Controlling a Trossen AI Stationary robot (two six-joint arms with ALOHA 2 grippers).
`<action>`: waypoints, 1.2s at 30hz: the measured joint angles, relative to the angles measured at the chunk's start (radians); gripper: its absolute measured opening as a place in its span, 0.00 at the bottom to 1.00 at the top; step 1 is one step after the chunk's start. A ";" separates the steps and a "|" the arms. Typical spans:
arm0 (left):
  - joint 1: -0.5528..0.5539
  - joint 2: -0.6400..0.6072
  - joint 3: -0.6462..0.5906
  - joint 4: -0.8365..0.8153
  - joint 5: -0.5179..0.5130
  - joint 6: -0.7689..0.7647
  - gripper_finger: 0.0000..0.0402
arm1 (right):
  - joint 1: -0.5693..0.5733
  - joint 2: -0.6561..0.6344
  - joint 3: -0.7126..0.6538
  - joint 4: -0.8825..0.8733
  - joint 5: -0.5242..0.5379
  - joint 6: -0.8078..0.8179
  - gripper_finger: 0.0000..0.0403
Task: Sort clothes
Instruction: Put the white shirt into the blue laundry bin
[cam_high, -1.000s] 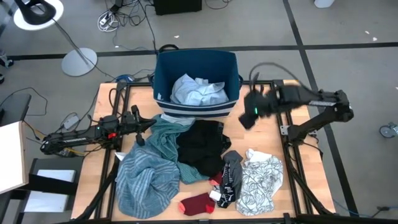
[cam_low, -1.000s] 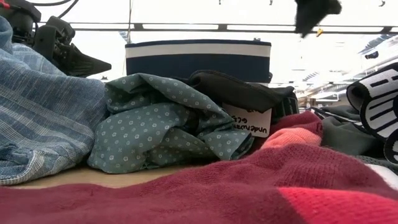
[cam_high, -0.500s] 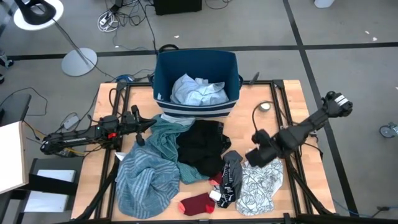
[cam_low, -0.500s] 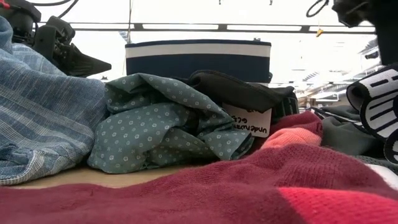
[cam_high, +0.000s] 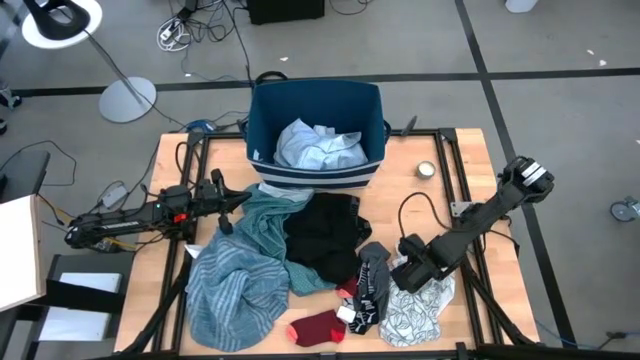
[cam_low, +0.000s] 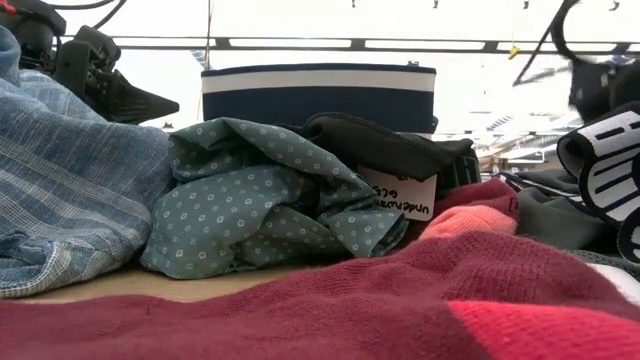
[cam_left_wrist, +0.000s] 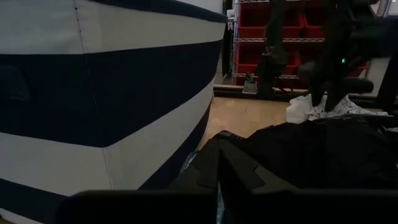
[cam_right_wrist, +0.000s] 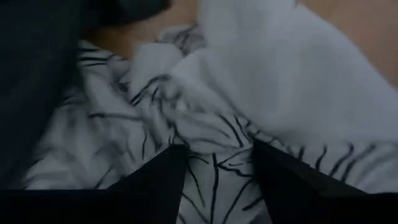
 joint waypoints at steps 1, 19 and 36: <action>0.000 0.000 0.000 0.000 0.000 0.000 0.03 | 0.000 0.013 -0.023 0.037 0.000 -0.001 0.46; 0.000 0.000 0.000 0.000 -0.001 0.000 0.03 | -0.017 -0.171 0.202 -0.420 0.300 -0.028 0.03; 0.000 0.000 0.000 0.001 -0.001 0.000 0.03 | -0.277 -0.190 0.655 -0.558 0.661 -0.597 0.03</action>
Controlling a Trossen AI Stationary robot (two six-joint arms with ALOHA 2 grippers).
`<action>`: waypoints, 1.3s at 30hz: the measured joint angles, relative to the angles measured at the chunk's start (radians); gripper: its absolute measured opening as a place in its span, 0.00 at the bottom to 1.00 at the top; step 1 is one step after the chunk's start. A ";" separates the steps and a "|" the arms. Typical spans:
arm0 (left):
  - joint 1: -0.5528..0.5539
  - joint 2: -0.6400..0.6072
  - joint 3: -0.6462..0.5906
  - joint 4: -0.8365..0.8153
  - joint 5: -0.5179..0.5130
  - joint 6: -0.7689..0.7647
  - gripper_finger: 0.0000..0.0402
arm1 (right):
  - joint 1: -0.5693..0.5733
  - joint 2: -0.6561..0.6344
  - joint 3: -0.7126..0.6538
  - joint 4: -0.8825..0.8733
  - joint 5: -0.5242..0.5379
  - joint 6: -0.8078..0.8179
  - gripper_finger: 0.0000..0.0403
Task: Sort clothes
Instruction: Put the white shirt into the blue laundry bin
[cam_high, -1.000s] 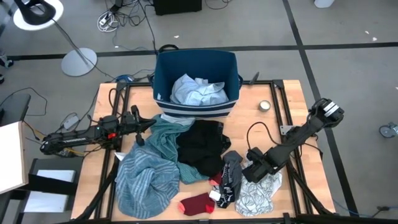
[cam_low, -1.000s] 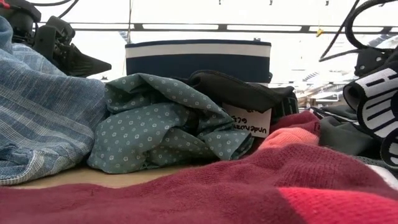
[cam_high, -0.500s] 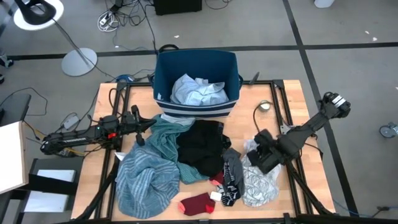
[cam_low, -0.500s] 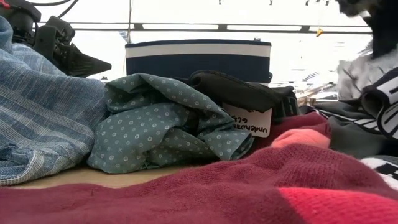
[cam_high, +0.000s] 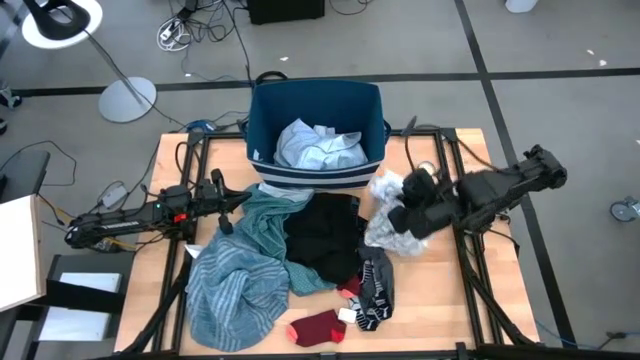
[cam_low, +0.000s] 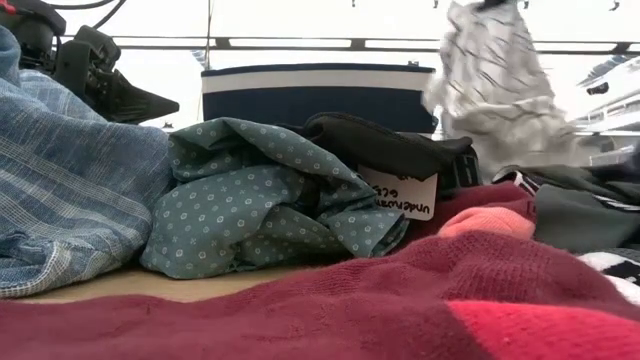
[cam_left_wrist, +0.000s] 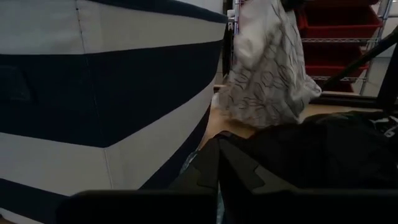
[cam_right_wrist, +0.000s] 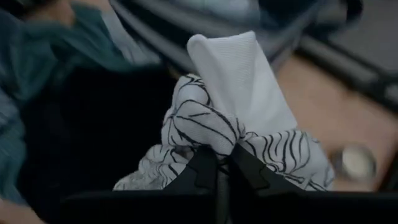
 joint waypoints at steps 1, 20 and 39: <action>0.000 0.000 0.000 0.000 0.000 0.000 0.03 | -0.024 0.000 0.021 0.023 0.009 -0.059 0.03; 0.000 0.000 0.000 -0.001 0.000 0.007 0.03 | -0.583 0.076 0.100 1.064 -0.310 -1.024 0.03; 0.000 0.000 0.000 -0.002 -0.006 0.027 0.03 | -0.915 0.349 0.100 2.094 -0.568 -0.958 0.04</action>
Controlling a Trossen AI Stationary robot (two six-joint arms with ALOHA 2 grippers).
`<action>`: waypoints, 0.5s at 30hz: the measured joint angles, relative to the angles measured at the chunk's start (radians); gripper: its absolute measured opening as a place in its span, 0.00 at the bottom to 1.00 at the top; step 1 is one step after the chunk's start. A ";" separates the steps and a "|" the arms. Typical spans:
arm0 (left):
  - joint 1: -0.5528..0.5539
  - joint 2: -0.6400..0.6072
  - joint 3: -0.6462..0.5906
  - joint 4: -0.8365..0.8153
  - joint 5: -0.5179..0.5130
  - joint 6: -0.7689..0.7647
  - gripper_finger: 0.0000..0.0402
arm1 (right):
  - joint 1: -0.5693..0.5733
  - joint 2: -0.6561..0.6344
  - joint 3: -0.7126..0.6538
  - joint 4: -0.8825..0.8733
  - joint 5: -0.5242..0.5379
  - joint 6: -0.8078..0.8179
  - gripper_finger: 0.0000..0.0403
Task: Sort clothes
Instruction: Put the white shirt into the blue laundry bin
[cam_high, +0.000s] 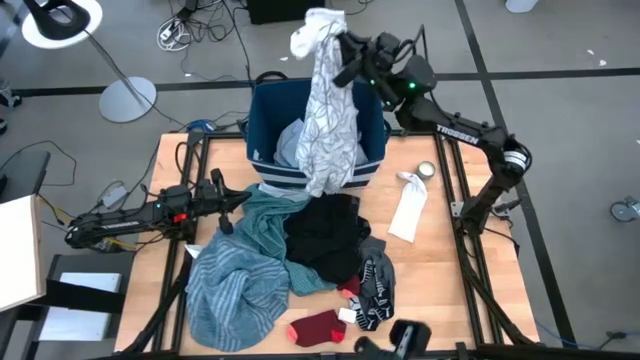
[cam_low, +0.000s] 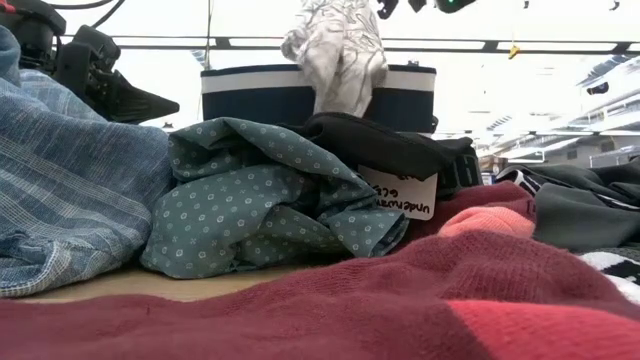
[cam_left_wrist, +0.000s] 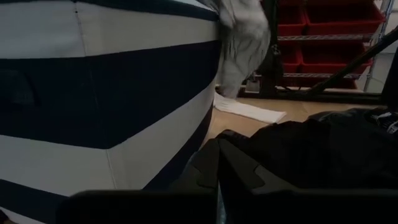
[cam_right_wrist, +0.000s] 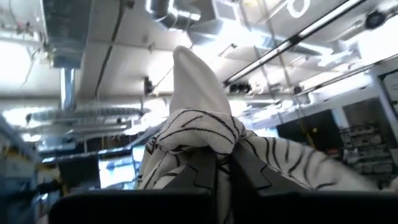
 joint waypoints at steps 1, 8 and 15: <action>0.000 0.000 0.000 0.000 0.000 0.003 0.03 | -0.009 0.004 0.000 0.012 0.004 0.006 0.03; 0.000 0.000 0.000 0.000 0.000 0.004 0.03 | -0.034 0.003 0.001 -0.198 -0.042 0.015 0.03; 0.000 0.000 0.000 0.000 0.000 0.004 0.03 | -0.024 -0.006 0.001 -0.695 -0.155 0.008 0.03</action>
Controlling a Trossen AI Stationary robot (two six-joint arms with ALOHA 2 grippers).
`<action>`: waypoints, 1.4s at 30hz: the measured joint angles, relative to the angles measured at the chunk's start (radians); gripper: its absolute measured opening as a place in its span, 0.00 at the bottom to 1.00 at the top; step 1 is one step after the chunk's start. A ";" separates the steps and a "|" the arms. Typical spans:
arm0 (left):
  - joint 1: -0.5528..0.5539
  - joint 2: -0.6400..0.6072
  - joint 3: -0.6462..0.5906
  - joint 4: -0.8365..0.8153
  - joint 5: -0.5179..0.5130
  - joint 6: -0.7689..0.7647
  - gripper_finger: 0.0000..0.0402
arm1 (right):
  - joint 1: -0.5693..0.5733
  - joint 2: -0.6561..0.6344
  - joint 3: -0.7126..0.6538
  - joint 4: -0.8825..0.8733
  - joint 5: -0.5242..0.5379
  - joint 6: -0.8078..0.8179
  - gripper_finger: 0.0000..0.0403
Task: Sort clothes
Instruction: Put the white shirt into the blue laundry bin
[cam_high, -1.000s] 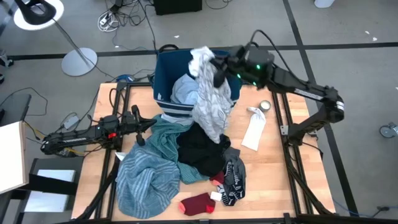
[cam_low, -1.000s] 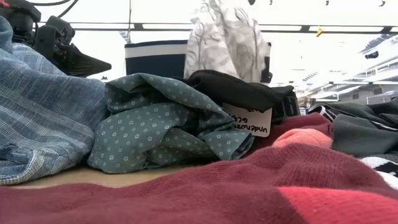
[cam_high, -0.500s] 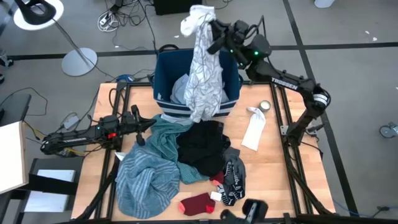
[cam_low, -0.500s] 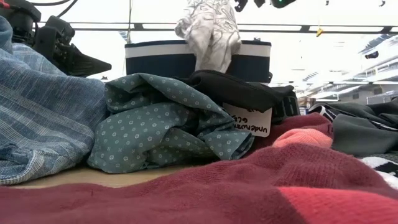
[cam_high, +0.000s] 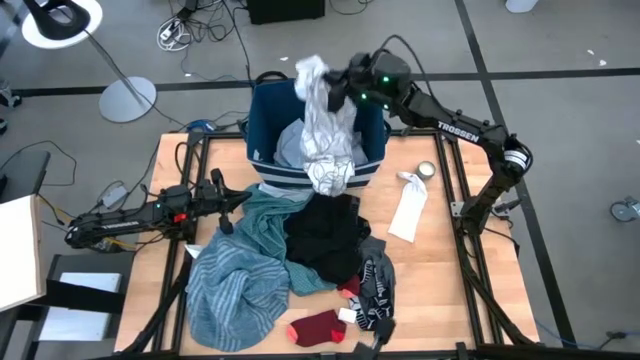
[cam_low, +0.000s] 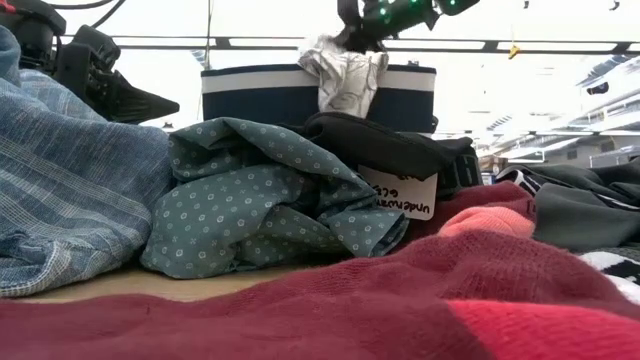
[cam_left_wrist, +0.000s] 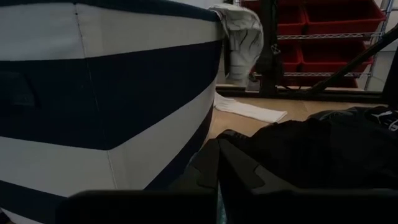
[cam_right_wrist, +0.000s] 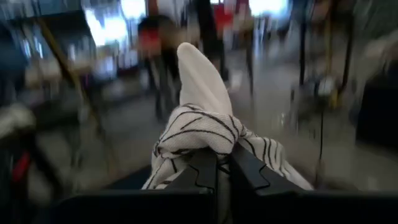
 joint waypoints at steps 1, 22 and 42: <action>0.000 0.000 0.000 0.000 0.000 0.000 0.03 | 0.005 0.000 0.000 -0.061 -0.015 0.000 0.03; 0.000 0.000 0.000 0.001 0.000 -0.001 0.03 | 0.075 0.000 -0.119 -0.552 -0.052 0.108 0.22; 0.000 0.000 0.000 0.000 0.000 -0.001 0.03 | 0.088 -0.002 0.128 -0.685 -0.080 0.085 0.44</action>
